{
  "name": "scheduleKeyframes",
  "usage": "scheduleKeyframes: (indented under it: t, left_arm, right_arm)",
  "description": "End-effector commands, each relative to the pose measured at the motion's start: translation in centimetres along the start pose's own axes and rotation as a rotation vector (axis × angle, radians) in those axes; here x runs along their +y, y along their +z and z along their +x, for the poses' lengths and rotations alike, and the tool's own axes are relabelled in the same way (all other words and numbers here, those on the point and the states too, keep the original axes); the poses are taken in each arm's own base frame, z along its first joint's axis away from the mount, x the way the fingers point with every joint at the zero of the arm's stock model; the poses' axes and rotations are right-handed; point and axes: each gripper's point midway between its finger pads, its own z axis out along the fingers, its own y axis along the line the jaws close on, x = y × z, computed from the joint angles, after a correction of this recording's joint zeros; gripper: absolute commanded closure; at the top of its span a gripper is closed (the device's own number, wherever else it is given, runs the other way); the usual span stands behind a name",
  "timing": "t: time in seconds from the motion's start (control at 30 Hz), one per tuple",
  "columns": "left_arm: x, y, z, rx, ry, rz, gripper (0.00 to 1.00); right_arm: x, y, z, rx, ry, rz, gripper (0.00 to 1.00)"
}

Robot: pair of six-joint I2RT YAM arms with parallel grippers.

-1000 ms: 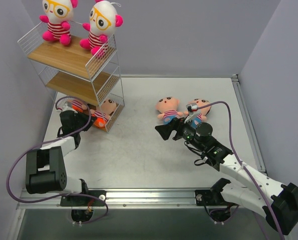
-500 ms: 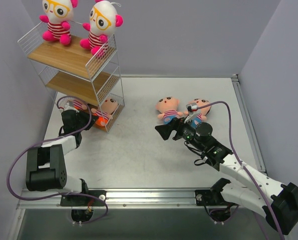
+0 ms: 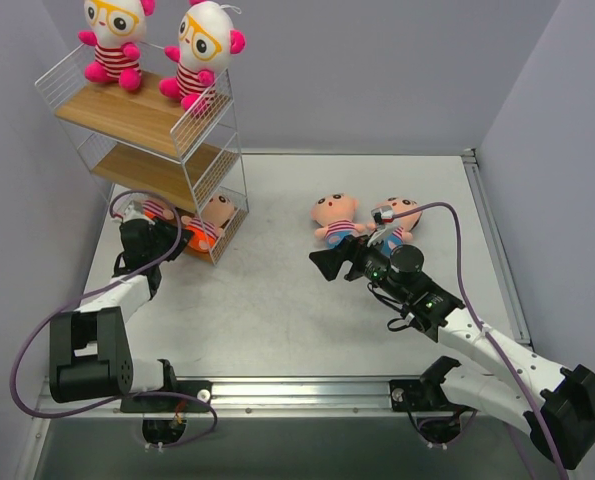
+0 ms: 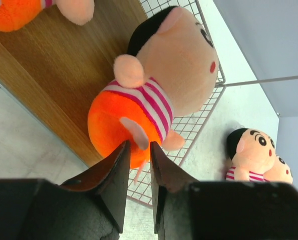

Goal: Place and organize the stuffed toys onto the shelf

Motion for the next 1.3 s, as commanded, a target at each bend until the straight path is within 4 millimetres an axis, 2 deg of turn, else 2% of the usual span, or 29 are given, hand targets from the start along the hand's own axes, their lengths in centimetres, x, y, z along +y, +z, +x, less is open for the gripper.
scheduleKeyframes:
  t: [0.0,0.27,0.47,0.63,0.67,0.73,0.77,0.8,0.83,0.87,0.9,0.93,0.97,1.0,1.03,1.07,1.13,1.2,1.27]
  left_arm:
    - [-1.6,-0.4,-1.5,-0.031,0.036,0.019,0.68]
    - [-0.8,-0.8,-1.0,-0.022,0.017,-0.012,0.60]
    - [-0.4,-1.9,-1.1,-0.036,0.011,-0.047,0.57]
    - [0.3,-3.5,-1.4,-0.054,-0.005,-0.102,0.47]
    - [0.3,-3.9,-1.4,-0.058,-0.007,-0.108,0.41]
    - [0.2,-5.0,-1.8,-0.076,-0.007,-0.118,0.34]
    - [0.1,-5.8,-1.9,-0.084,-0.006,-0.122,0.28]
    - [0.1,-6.3,-2.1,-0.094,-0.003,-0.128,0.25]
    - [0.8,-7.0,-1.8,-0.090,-0.006,-0.169,0.22]
    - [0.4,-8.0,-2.3,-0.113,-0.004,-0.162,0.15]
    - [0.5,-8.6,-2.5,-0.121,0.008,-0.169,0.13]
    - [1.1,-9.4,-2.0,-0.103,0.006,-0.204,0.09]
    - [0.5,-10.6,-2.6,-0.133,0.014,-0.190,0.03]
    - [0.3,-11.2,-2.6,-0.136,0.020,-0.189,0.03]
    - [1.0,-12.1,-2.3,-0.129,0.027,-0.229,0.03]
    - [0.1,-13.1,-2.9,-0.153,0.042,-0.214,0.05]
    - [0.3,-14.3,-2.3,-0.123,0.078,-0.247,0.06]
    - [-0.7,-15.6,-2.8,-0.134,0.121,-0.240,0.06]
    - [-0.8,-16.9,-2.6,-0.126,0.155,-0.252,0.06]
  right_arm:
    - [1.0,0.0,-1.8,-0.054,-0.020,-0.035,0.14]
    - [1.1,-0.1,-1.9,-0.053,-0.018,-0.035,0.14]
    - [1.0,0.0,-1.8,-0.049,-0.021,-0.026,0.14]
    - [0.6,0.1,-2.0,-0.042,-0.043,0.001,0.14]
    - [0.3,0.2,-1.8,-0.033,-0.048,0.018,0.14]
    - [0.0,0.2,-2.4,-0.042,-0.067,0.045,0.14]
    - [-0.6,0.3,-2.0,-0.021,-0.069,0.074,0.14]
    - [-0.7,0.5,-2.7,-0.029,-0.076,0.095,0.14]
    - [-1.4,0.7,-2.5,-0.011,-0.086,0.128,0.14]
    - [-2.3,0.7,-2.2,0.013,-0.093,0.177,0.14]
    - [-2.1,0.9,-3.1,0.006,-0.098,0.191,0.14]
    - [-2.9,1.2,-2.9,0.024,-0.106,0.223,0.14]
    - [-3.7,1.1,-2.7,0.047,-0.104,0.259,0.14]
    - [-4.0,1.2,-2.7,0.056,-0.102,0.272,0.14]
    - [-4.9,1.6,-3.6,0.050,-0.096,0.302,0.14]
    - [-5.6,1.5,-3.6,0.063,-0.088,0.328,0.14]
    - [-6.7,2.0,-4.4,0.062,-0.082,0.363,0.14]
    - [-7.8,2.3,-5.2,0.065,-0.100,0.395,0.15]
    - [-9.2,2.9,-6.3,0.072,-0.145,0.460,0.15]
